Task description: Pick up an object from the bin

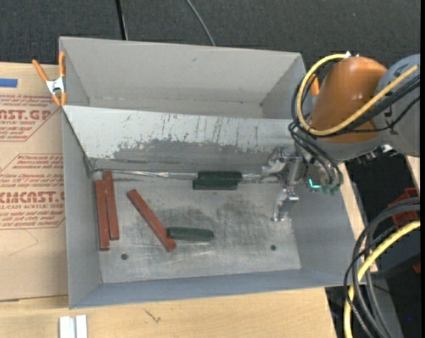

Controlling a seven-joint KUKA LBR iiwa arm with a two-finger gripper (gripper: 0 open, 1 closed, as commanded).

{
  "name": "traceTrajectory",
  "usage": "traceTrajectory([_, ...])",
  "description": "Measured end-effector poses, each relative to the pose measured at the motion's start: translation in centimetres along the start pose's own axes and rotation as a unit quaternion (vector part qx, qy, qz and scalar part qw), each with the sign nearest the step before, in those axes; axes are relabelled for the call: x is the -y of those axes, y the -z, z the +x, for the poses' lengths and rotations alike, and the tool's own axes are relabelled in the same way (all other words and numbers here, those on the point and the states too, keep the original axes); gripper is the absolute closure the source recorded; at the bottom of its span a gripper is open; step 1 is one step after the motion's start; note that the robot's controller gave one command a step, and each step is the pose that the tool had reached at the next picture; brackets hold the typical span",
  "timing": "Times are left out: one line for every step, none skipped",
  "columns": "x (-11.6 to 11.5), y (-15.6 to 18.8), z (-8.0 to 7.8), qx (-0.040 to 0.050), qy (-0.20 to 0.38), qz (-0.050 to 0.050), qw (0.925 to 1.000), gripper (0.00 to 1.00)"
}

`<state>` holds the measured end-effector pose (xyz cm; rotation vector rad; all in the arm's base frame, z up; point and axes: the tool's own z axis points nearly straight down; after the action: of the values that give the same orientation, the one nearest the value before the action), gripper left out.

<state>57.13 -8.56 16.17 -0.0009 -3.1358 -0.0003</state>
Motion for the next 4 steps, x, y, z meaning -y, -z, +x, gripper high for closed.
traceTrajectory([0.0,0.5,-0.2,0.0038,0.001,0.000,1.0000,0.00])
traceTrajectory([-5.3,-6.5,-1.4,0.0062,-0.043,-0.001,0.9990,0.00])
traceTrajectory([-5.9,-7.1,-1.8,0.0105,-0.050,0.000,0.9987,0.00])
traceTrajectory([-7.2,-6.2,-1.8,0.0057,-0.144,-0.001,0.9895,0.00])
